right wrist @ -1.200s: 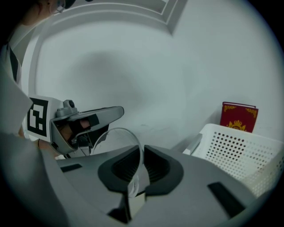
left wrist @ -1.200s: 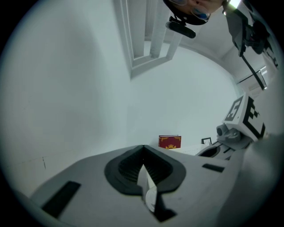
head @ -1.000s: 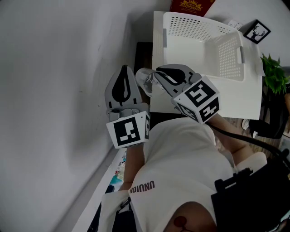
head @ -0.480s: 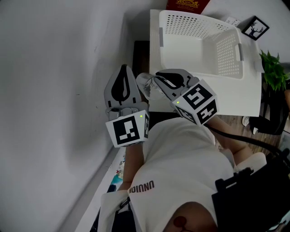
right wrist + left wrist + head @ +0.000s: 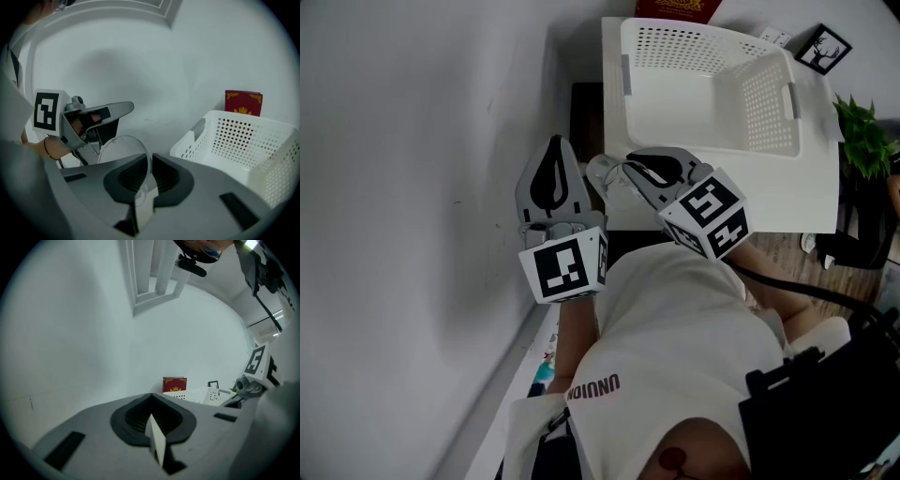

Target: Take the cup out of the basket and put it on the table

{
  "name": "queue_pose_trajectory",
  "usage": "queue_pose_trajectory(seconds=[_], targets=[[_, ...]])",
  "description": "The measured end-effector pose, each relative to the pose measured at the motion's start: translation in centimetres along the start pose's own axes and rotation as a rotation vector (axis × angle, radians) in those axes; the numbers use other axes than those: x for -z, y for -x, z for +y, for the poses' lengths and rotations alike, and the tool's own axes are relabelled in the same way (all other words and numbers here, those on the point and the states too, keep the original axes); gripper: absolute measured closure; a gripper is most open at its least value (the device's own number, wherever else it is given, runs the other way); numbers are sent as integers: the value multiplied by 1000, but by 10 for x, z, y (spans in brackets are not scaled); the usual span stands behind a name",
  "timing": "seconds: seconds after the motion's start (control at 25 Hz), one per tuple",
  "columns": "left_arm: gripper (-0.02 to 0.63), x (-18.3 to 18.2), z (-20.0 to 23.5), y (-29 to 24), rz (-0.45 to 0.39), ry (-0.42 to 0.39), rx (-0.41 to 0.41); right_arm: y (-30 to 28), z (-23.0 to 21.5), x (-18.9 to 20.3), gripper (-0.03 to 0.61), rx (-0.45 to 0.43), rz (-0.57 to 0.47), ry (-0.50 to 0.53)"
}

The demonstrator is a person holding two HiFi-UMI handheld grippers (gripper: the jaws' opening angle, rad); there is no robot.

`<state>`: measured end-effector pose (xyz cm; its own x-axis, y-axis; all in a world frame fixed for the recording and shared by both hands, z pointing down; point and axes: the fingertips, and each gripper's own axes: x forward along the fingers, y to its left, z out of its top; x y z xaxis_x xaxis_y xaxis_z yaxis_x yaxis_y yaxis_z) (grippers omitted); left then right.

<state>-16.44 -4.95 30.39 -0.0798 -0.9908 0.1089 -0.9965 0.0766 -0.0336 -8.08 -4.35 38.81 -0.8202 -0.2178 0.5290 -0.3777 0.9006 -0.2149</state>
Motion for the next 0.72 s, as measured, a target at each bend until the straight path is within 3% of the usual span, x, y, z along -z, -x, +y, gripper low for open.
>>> queue_pose_trajectory(seconds=[0.72], targets=[[603,8,-15,-3,34,-9,53,5,-12,31,538,48,63,-47]])
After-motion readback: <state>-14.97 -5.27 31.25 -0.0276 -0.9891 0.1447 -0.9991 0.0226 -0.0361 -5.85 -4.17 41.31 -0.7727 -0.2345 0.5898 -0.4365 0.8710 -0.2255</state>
